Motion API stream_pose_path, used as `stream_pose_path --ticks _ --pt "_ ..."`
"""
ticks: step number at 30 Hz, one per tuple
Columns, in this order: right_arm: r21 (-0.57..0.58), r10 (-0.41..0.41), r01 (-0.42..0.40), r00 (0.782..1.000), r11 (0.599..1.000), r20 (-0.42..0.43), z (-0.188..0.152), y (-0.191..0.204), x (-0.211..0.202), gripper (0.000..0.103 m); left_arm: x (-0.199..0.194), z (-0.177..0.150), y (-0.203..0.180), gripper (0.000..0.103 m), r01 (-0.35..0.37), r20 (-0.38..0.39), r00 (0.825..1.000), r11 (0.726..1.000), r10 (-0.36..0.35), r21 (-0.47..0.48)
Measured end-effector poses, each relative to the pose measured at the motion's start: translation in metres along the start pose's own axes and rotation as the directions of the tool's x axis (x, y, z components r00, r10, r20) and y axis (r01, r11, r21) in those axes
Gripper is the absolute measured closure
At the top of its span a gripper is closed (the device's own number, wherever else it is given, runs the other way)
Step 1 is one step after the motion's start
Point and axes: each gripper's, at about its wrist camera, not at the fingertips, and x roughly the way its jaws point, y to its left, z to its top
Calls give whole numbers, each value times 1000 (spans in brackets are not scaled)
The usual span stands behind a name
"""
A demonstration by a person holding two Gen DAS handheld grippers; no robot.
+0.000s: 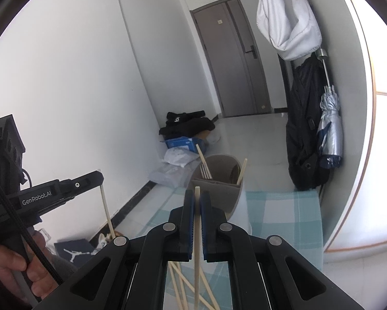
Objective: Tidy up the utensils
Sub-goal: 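Carry a chopstick in each gripper up above the utensil holder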
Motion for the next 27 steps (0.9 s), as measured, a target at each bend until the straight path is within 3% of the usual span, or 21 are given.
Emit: stream_pose_path --ticks 15,27 --pt "-40 17 -13 995 999 99 91 -3 16 99 33 80 -23 102 83 139 988 995 -74 -61" --pt "-31 -6 12 986 999 165 143 -34 46 99 90 101 -25 102 74 186 981 996 -63 -55"
